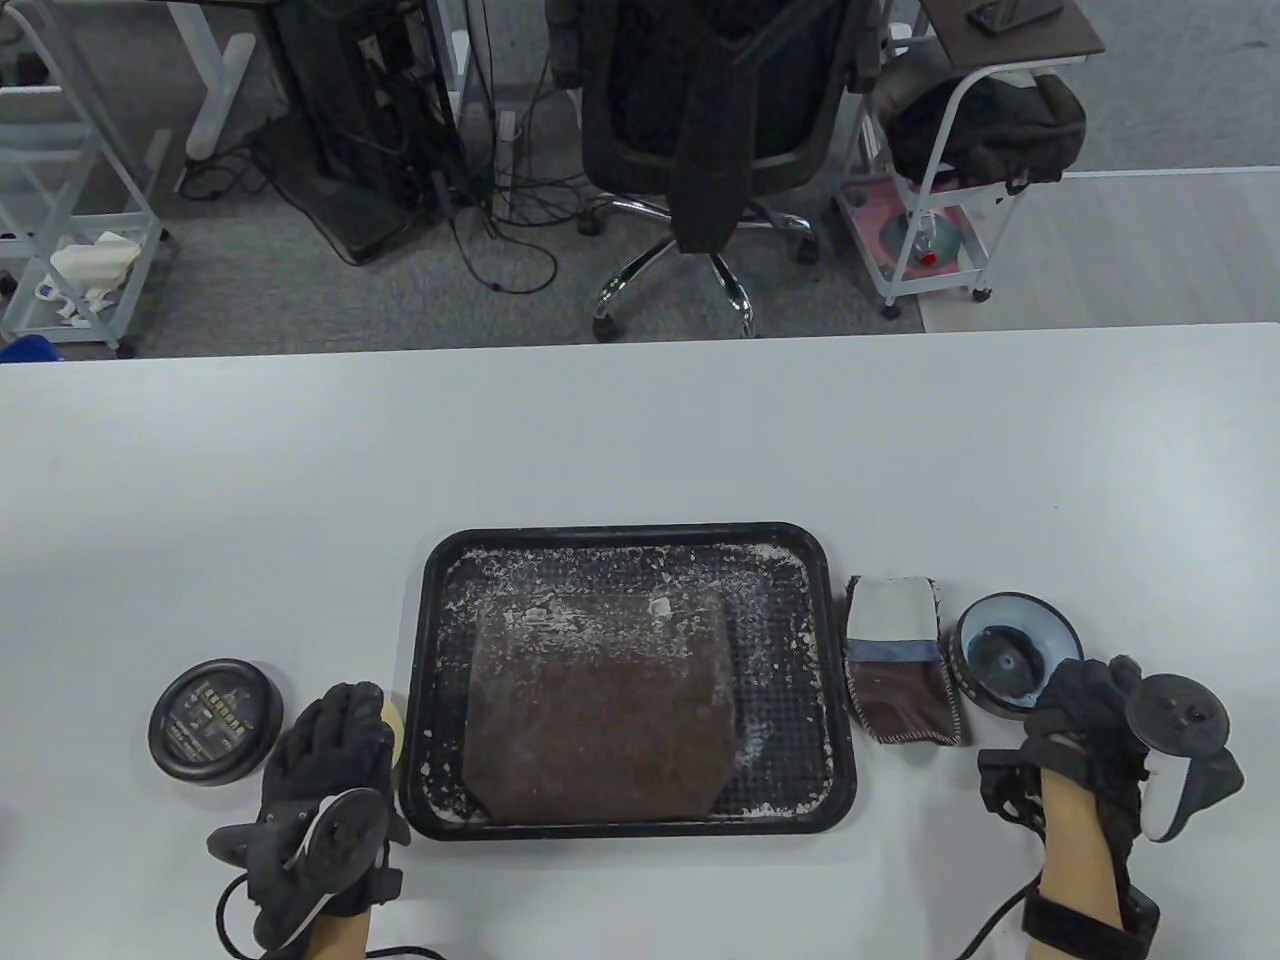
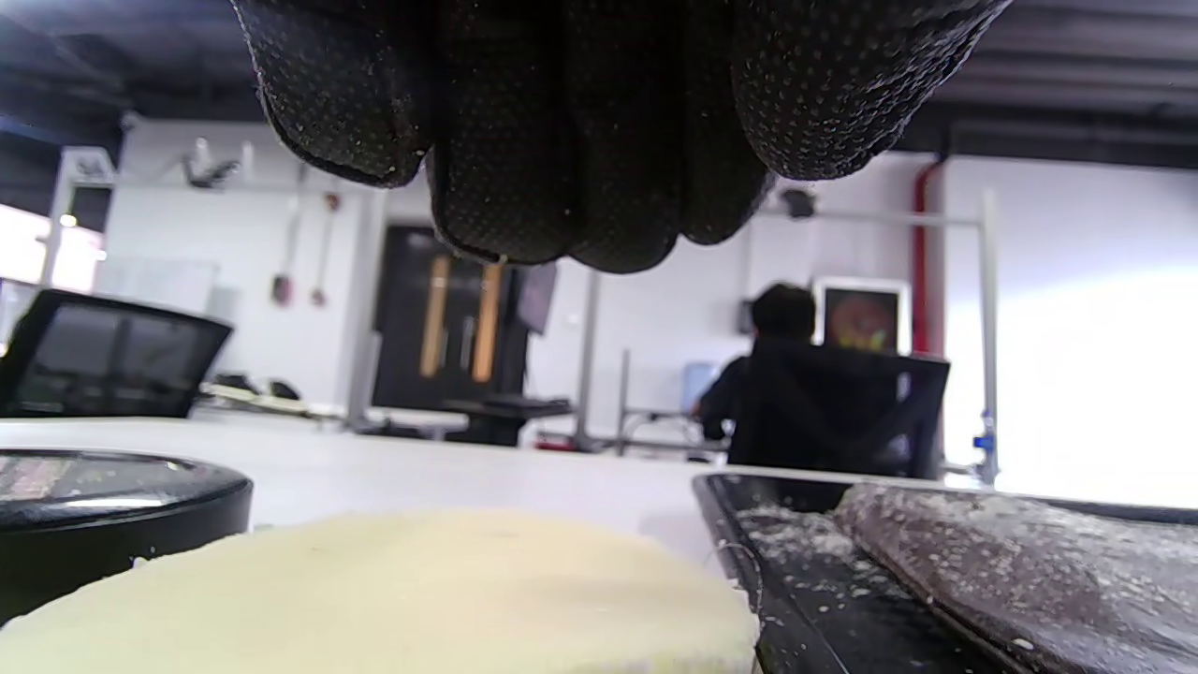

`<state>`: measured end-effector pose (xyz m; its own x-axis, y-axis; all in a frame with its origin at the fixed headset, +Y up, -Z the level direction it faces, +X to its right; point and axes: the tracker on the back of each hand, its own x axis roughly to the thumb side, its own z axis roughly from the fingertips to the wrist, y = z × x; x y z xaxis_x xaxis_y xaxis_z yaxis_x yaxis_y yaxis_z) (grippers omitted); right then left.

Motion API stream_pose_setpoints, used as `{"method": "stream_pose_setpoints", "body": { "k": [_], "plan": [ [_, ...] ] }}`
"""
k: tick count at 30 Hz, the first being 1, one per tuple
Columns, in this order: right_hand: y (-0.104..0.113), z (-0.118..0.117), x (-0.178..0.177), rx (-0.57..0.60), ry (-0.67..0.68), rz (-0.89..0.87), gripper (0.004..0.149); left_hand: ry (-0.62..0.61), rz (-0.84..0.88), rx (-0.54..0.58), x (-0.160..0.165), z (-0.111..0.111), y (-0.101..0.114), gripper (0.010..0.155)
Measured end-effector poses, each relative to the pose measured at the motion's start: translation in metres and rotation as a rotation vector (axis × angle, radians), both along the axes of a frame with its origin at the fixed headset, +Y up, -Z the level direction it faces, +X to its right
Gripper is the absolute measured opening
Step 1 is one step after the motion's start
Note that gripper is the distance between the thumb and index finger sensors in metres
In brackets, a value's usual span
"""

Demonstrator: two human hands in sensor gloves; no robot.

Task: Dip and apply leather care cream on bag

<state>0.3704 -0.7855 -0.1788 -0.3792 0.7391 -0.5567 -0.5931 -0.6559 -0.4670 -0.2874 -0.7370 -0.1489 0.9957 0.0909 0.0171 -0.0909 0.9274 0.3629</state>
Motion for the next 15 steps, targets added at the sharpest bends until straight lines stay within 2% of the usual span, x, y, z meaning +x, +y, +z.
{"method": "stream_pose_setpoints", "body": {
  "k": [4, 10, 12, 15],
  "plan": [
    [0.008, 0.002, 0.0, 0.065, -0.014, 0.058, 0.051, 0.001, -0.02, 0.001, 0.001, 0.0, 0.0, 0.046],
    [0.034, 0.011, -0.005, 0.247, 0.008, 0.085, 0.051, 0.028, 0.023, 0.026, -0.009, 0.002, 0.004, 0.046],
    [0.039, 0.013, -0.01, 0.34, 0.049, 0.078, 0.054, 0.041, 0.033, 0.035, -0.013, 0.003, 0.004, 0.046],
    [0.045, 0.014, -0.017, 0.376, 0.109, 0.101, 0.056, 0.054, 0.044, 0.041, -0.018, 0.002, 0.004, 0.046]
  ]
}}
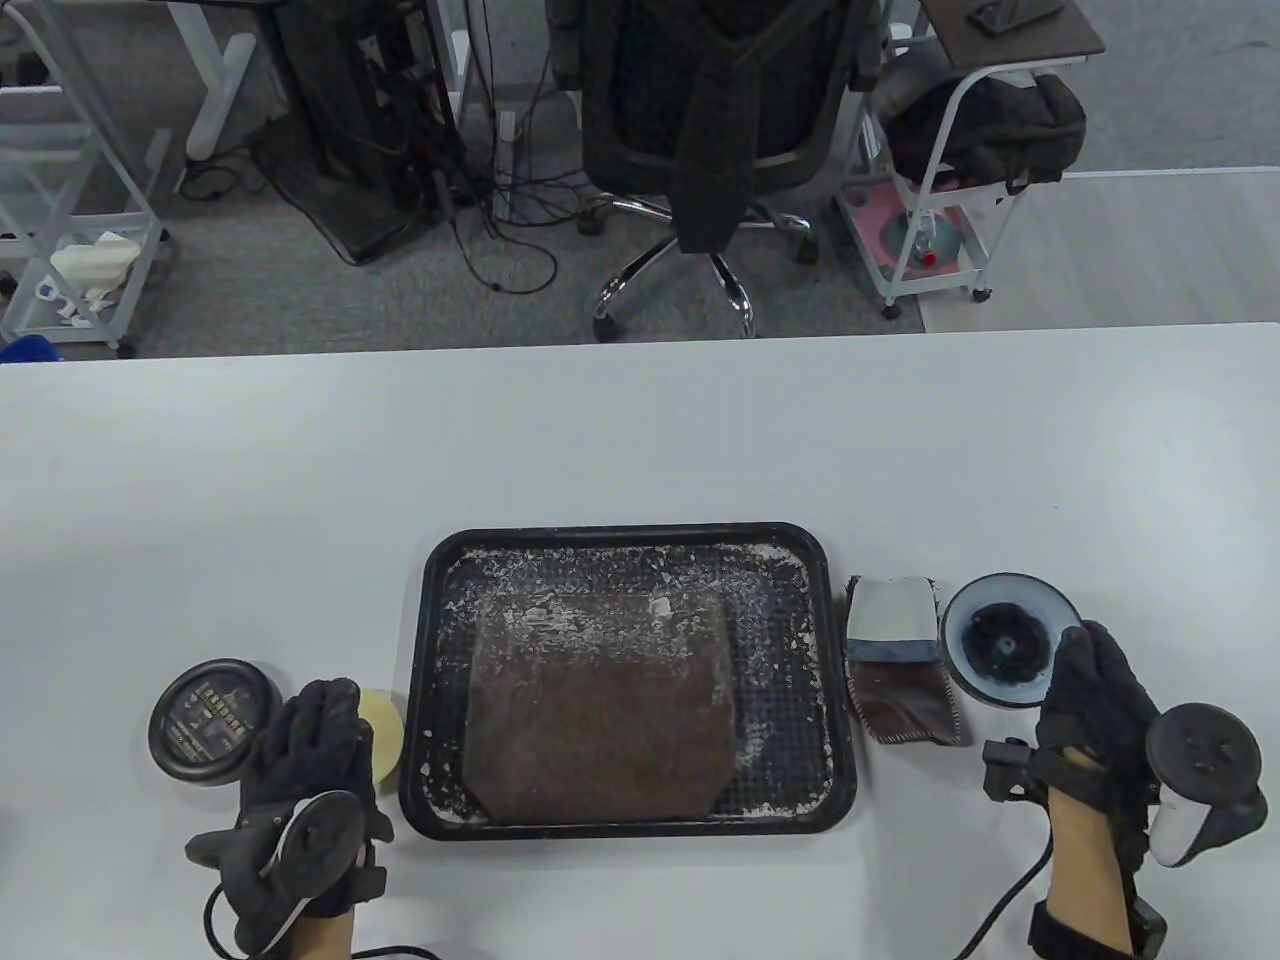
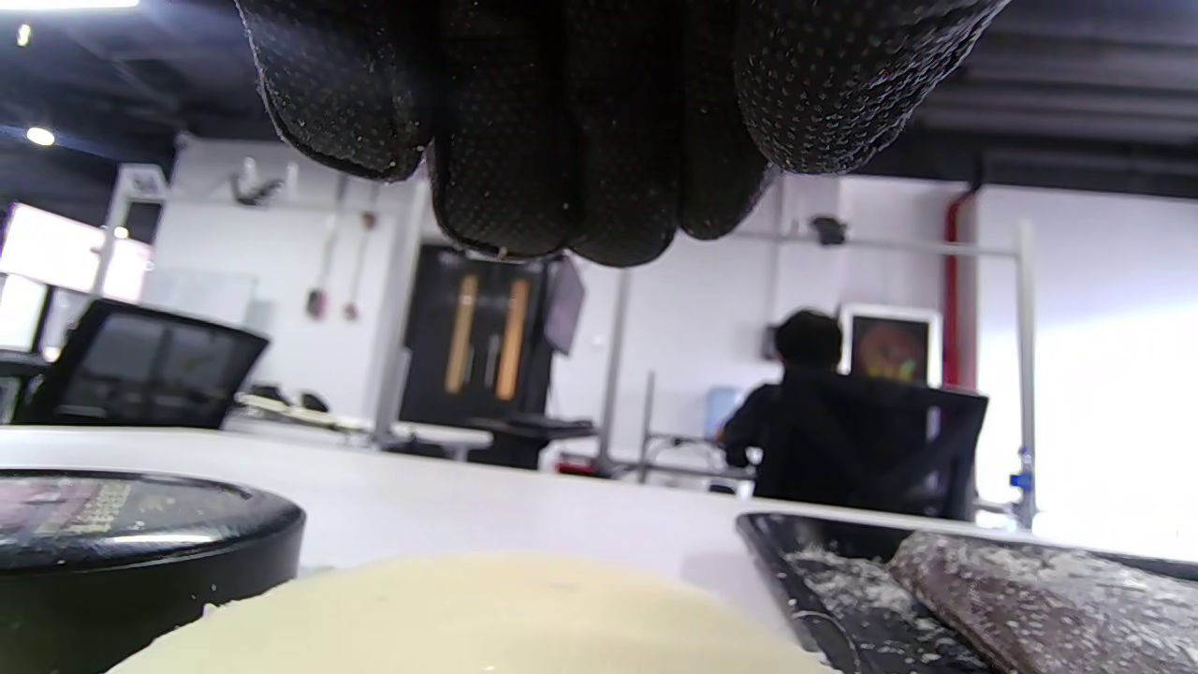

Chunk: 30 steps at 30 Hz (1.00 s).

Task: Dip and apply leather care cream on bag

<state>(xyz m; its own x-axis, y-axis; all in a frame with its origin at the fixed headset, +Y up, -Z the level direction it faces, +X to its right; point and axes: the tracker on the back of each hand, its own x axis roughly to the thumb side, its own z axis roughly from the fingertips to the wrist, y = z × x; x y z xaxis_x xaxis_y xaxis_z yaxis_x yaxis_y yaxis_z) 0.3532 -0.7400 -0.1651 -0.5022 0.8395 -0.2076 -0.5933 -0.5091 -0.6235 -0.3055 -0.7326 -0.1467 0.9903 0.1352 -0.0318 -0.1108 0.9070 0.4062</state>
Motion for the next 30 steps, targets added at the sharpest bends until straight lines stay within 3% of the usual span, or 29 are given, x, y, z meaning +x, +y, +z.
{"method": "stream_pose_setpoints", "body": {
  "k": [3, 8, 15, 20, 23, 30],
  "plan": [
    [0.0, -0.001, -0.006, 0.024, 0.07, -0.051, 0.058, 0.005, 0.004, -0.003, -0.001, 0.0, -0.001, 0.046],
    [-0.007, -0.005, -0.021, 0.088, 0.224, -0.296, 0.063, 0.003, -0.002, -0.006, 0.0, 0.0, -0.001, 0.046],
    [0.003, -0.003, -0.037, 0.076, 0.314, -0.211, 0.075, 0.001, -0.001, 0.01, 0.0, -0.003, 0.0, 0.046],
    [0.001, -0.004, -0.054, 0.067, 0.481, -0.367, 0.077, 0.01, 0.023, 0.041, -0.009, -0.006, 0.004, 0.047],
    [-0.001, -0.007, -0.068, 0.027, 0.605, -0.452, 0.083, 0.06, -0.039, 0.073, -0.019, -0.008, 0.007, 0.048],
    [-0.007, -0.008, -0.093, 0.019, 0.657, -0.449, 0.09, 0.189, -0.08, 0.018, -0.052, -0.012, 0.002, 0.052]
  ]
}}
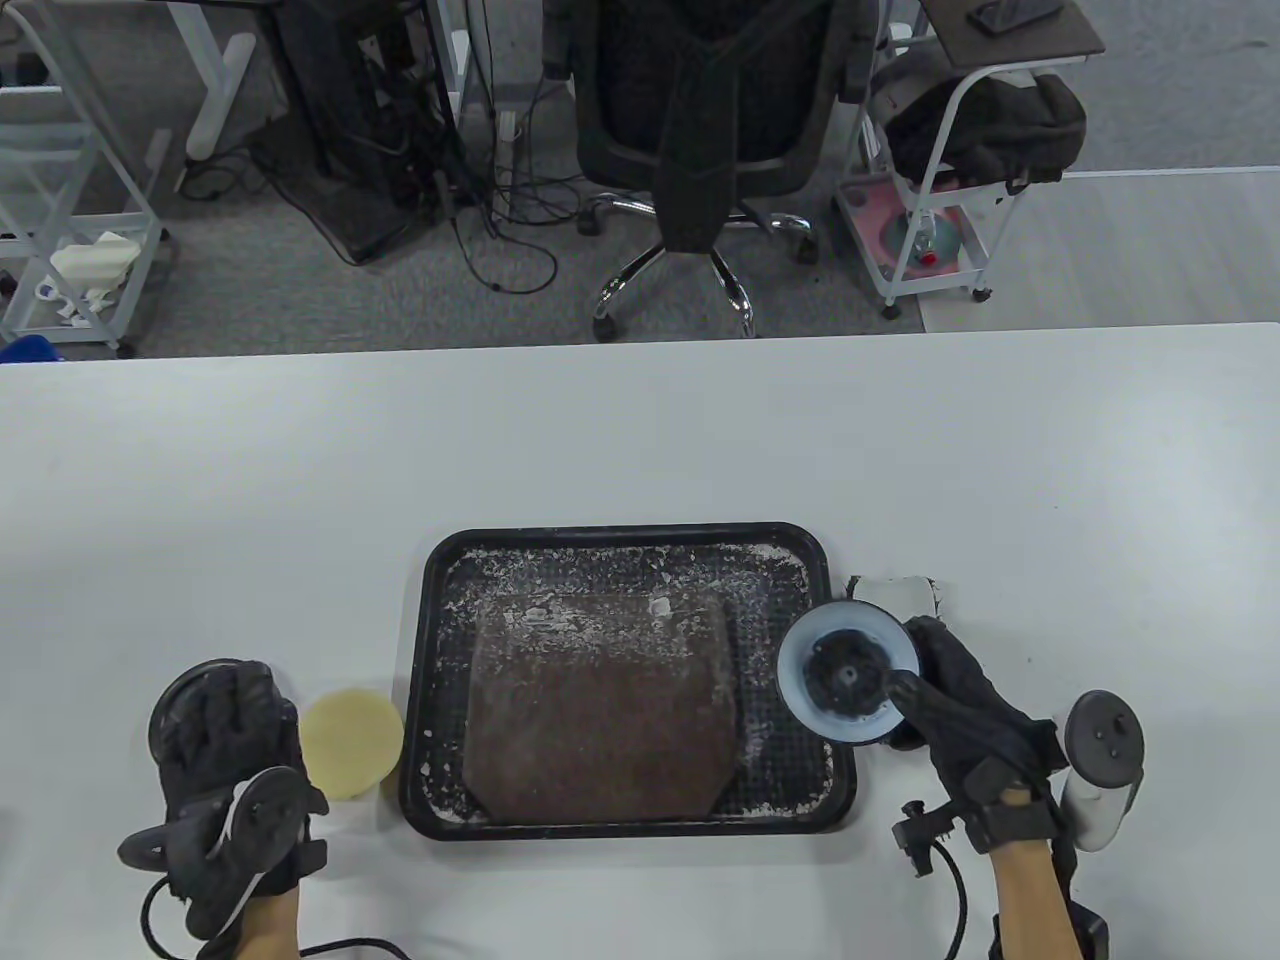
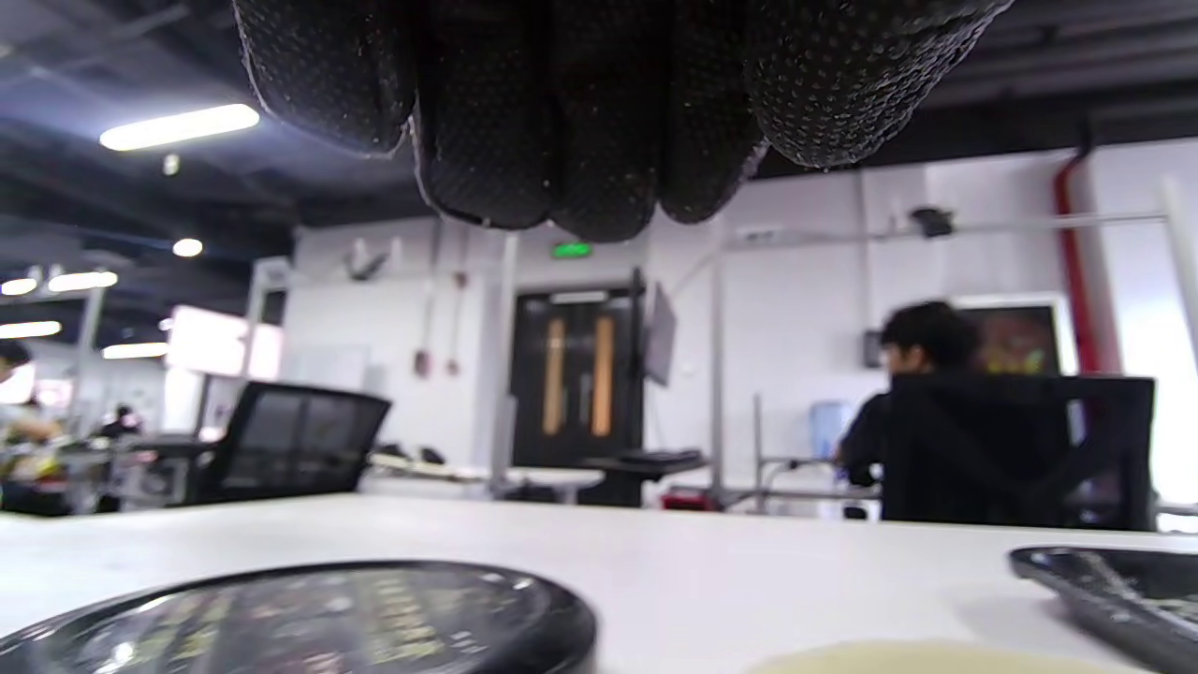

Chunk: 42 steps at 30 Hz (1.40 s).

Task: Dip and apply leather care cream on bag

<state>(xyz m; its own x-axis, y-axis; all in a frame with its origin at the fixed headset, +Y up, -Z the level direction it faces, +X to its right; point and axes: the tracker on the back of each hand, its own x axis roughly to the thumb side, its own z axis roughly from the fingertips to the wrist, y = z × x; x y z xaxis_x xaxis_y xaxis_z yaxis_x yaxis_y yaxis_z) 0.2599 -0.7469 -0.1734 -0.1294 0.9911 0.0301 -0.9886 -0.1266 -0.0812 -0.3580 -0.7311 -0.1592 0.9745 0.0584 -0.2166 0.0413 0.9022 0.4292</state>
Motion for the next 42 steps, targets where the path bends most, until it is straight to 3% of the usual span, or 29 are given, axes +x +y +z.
{"method": "stream_pose_setpoints", "body": {
  "k": [3, 8, 13, 24, 28, 36, 42],
  "plan": [
    [0.001, 0.001, -0.009, 0.024, 0.009, 0.021, 0.09, 0.045, 0.046, -0.027, -0.016, -0.005, -0.003, 0.058],
    [0.006, 0.004, -0.017, 0.065, 0.015, 0.026, 0.088, 0.116, 0.137, -0.215, -0.038, -0.026, -0.02, 0.082],
    [0.009, 0.005, -0.02, 0.094, 0.013, 0.04, 0.088, 0.145, 0.327, -0.294, -0.059, -0.046, -0.034, 0.089],
    [0.008, 0.004, -0.023, 0.109, 0.013, 0.06, 0.085, 0.187, 0.473, -0.604, -0.08, -0.072, -0.059, 0.106],
    [0.008, 0.005, -0.024, 0.112, 0.013, 0.063, 0.085, 0.221, 0.394, -0.662, -0.08, -0.08, -0.055, 0.108],
    [0.008, 0.007, -0.024, 0.128, -0.005, 0.084, 0.085, 0.24, 0.438, -0.759, -0.091, -0.088, -0.061, 0.118],
    [0.006, 0.007, -0.027, 0.12, -0.013, 0.1, 0.085, 0.264, 0.453, -0.651, -0.093, -0.087, -0.06, 0.118]
  ]
}}
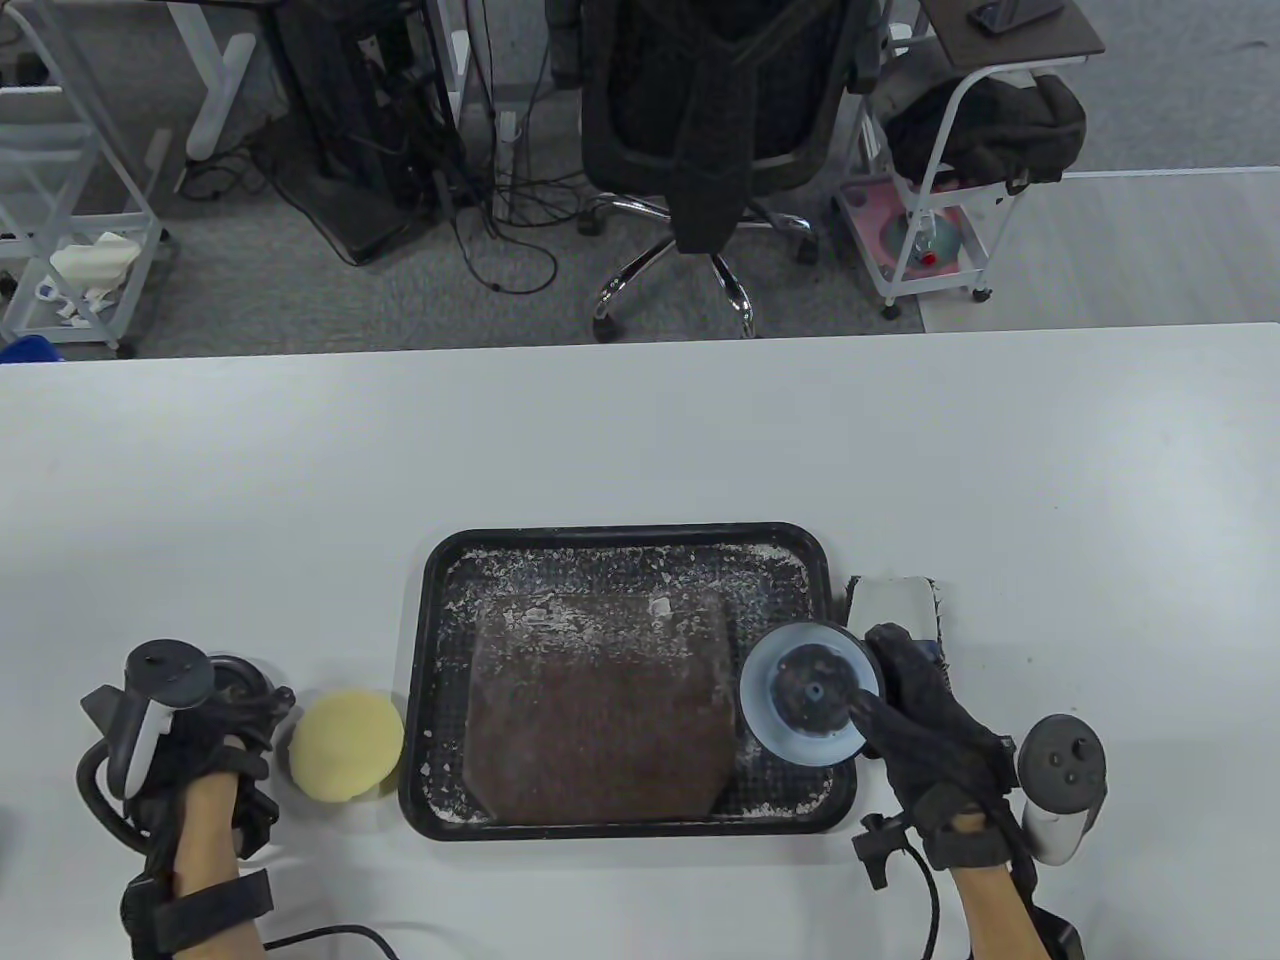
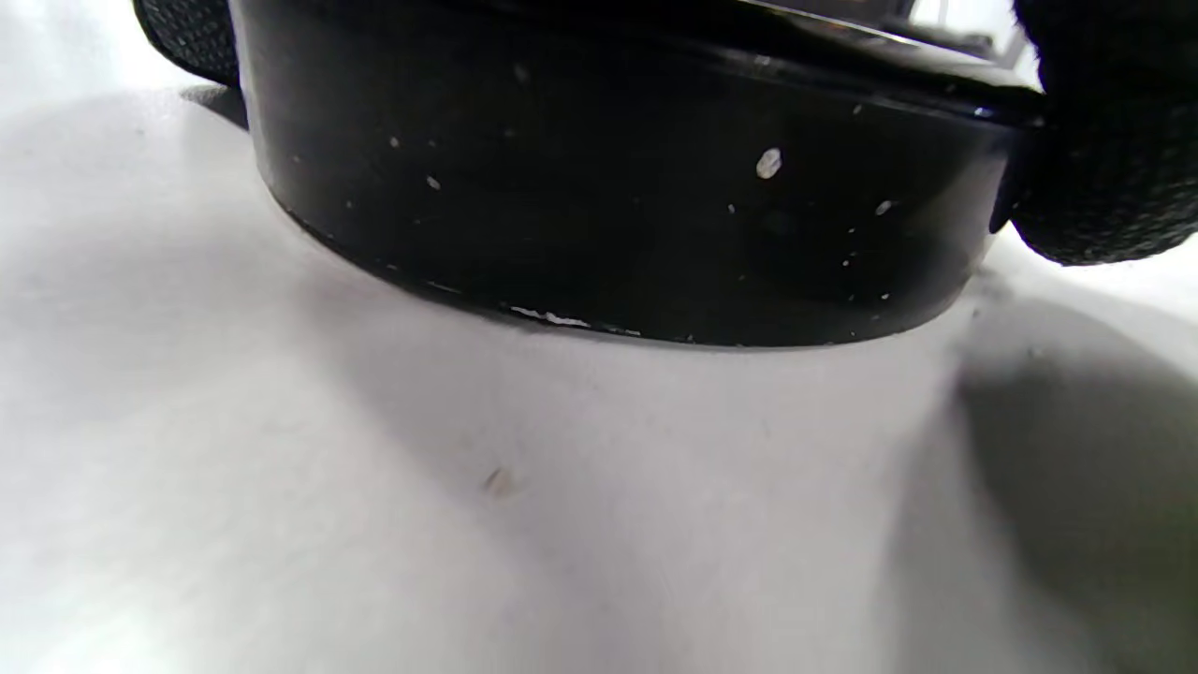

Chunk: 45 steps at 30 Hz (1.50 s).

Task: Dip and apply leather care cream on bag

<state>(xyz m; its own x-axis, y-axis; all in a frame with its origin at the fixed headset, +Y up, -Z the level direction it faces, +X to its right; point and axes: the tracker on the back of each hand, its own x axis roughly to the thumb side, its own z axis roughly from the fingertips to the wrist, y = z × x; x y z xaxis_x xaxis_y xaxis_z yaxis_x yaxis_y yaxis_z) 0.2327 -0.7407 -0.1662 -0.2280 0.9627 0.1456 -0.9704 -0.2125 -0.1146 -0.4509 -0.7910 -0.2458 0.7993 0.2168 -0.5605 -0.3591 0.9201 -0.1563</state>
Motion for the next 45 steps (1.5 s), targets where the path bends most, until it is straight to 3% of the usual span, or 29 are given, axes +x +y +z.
{"method": "stream_pose_setpoints", "body": {
  "k": [3, 7, 11, 15, 18, 22, 25, 29, 36, 45],
  "plan": [
    [-0.001, 0.0, -0.002, -0.008, -0.005, 0.013, 0.084, 0.024, 0.005, 0.106, -0.005, 0.006, 0.007, 0.117],
    [-0.001, 0.0, -0.005, -0.003, -0.011, 0.021, 0.084, 0.036, -0.056, 0.347, -0.006, 0.026, 0.037, 0.117],
    [0.0, 0.001, -0.012, 0.02, -0.027, 0.017, 0.084, -0.044, -0.087, 0.598, 0.017, 0.045, 0.065, 0.117],
    [-0.002, -0.001, -0.026, 0.035, -0.024, 0.029, 0.084, -0.248, -0.104, 0.787, 0.073, 0.06, 0.092, 0.116],
    [-0.005, -0.001, -0.037, 0.032, -0.022, 0.036, 0.083, -0.399, -0.094, 0.852, 0.118, 0.067, 0.101, 0.116],
    [-0.003, 0.0, -0.056, 0.057, -0.023, 0.01, 0.082, -0.631, 0.131, 0.949, 0.182, 0.072, 0.098, 0.116],
    [0.002, -0.001, -0.074, 0.072, -0.014, -0.016, 0.081, -0.747, 0.344, 0.965, 0.216, 0.071, 0.087, 0.116],
    [0.004, -0.004, -0.102, 0.085, 0.002, -0.026, 0.08, -0.864, 0.573, 0.871, 0.248, 0.069, 0.073, 0.117],
    [0.004, -0.008, -0.146, 0.076, 0.049, 0.044, 0.079, -0.993, 0.57, 0.807, 0.27, 0.071, 0.06, 0.117],
    [-0.002, -0.011, -0.169, 0.013, 0.108, 0.103, 0.077, -0.922, 0.669, 0.818, 0.268, 0.072, 0.052, 0.117]
  ]
}}
